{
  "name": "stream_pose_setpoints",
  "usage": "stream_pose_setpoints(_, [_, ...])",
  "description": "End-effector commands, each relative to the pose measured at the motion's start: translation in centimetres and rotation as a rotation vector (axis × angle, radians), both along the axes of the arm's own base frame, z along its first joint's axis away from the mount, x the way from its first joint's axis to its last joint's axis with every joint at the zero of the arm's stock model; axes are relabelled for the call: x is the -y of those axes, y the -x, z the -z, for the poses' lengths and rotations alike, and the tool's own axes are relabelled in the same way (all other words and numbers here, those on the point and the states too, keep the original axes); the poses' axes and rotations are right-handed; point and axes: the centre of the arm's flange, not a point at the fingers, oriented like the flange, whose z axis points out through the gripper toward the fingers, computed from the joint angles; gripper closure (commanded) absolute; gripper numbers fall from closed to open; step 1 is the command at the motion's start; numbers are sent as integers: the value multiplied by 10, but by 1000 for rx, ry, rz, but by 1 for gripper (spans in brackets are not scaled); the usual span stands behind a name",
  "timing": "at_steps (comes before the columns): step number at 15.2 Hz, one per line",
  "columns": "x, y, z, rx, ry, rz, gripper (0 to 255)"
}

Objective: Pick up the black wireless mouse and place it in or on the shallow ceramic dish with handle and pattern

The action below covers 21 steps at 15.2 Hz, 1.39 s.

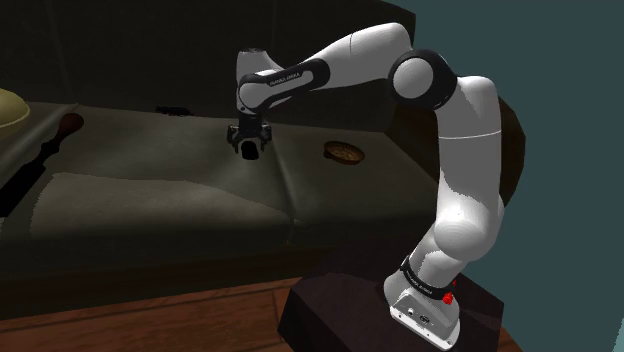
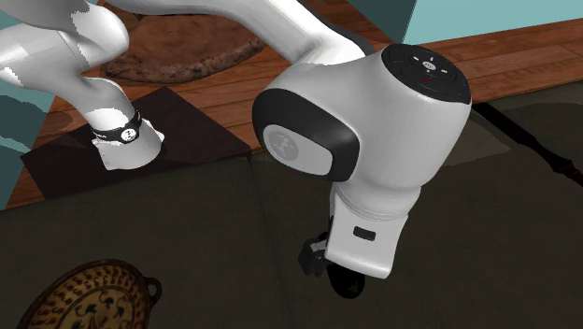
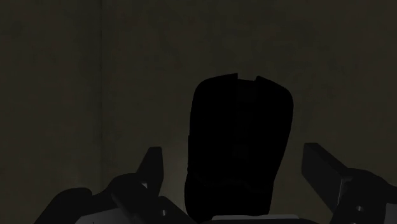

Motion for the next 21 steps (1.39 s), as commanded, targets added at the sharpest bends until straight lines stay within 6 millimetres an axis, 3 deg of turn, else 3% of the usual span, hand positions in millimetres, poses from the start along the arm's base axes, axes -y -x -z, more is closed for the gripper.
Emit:
stream_pose_setpoints(1, [0, 0, 1, 0, 0, 0, 0])
stream_pose_setpoints(5, [0, 0, 1, 0, 0, 0, 0])
stream_pose_setpoints(6, [0, 0, 1, 0, 0, 0, 255])
stream_pose_setpoints(15, [0, 0, 1, 0, 0, 0, 255])
stream_pose_setpoints(21, [0, 0, -31, 0, 0, 0, 255])
